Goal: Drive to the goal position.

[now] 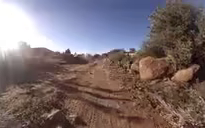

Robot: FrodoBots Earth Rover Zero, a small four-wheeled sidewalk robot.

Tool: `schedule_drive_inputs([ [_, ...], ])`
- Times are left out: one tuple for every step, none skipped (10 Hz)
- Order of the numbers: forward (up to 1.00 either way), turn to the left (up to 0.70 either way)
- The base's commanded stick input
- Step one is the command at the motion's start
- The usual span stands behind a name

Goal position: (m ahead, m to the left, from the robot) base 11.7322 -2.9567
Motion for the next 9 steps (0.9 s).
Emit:
schedule_drive_inputs([
  [0.50,0.00],
  [0.50,0.00],
  [0.50,0.00],
  [0.50,0.00],
  [0.50,0.00],
  [0.50,0.00],
  [0.50,0.00],
  [0.50,0.00],
  [0.50,0.00],
])
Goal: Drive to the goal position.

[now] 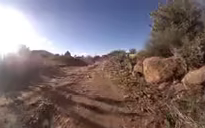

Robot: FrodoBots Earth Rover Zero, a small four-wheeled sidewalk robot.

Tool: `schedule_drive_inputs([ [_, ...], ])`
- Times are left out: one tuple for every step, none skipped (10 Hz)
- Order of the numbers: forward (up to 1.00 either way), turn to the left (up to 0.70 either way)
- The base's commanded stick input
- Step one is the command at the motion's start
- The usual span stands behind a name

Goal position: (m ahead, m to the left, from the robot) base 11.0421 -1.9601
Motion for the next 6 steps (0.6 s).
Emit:
schedule_drive_inputs([
  [0.50,0.00],
  [0.50,0.00],
  [0.50,0.00],
  [0.50,0.00],
  [0.50,0.00],
  [0.50,0.00],
])
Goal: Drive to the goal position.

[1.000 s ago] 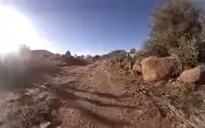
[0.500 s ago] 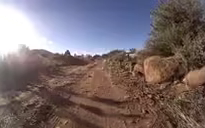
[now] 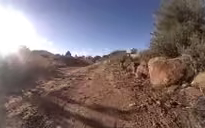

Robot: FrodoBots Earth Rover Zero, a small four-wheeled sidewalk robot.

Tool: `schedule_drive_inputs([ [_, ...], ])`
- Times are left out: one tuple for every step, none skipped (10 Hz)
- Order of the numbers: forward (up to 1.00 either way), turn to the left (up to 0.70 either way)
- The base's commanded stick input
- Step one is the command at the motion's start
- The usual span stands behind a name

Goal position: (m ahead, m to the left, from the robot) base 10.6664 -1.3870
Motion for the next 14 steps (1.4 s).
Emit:
schedule_drive_inputs([
  [0.50,0.00],
  [0.50,0.00],
  [0.50,0.00],
  [0.50,0.00],
  [0.50,0.00],
  [0.50,0.00],
  [0.50,0.00],
  [0.50,0.00],
  [0.50,0.00],
  [0.50,0.00],
  [0.50,0.00],
  [0.50,0.00],
  [0.50,0.00],
  [0.50,0.00],
])
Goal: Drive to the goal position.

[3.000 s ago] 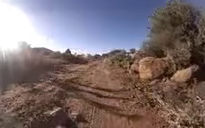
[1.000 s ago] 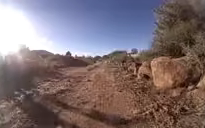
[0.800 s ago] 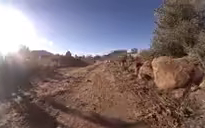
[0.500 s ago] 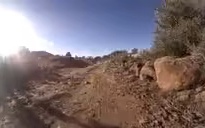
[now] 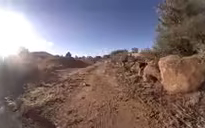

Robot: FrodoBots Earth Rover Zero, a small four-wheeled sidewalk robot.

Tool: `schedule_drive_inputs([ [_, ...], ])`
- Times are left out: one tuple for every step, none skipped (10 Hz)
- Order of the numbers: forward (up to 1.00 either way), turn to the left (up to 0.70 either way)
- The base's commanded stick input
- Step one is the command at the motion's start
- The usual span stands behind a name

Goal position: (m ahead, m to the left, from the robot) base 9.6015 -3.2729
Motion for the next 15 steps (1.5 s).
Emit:
schedule_drive_inputs([
  [0.50,0.00],
  [0.50,0.00],
  [0.50,0.00],
  [0.50,0.00],
  [0.50,0.00],
  [0.50,0.00],
  [0.50,0.00],
  [0.50,0.00],
  [0.50,0.00],
  [0.50,0.00],
  [0.50,0.00],
  [0.50,0.00],
  [0.50,0.00],
  [0.50,0.00],
  [0.50,0.00],
])
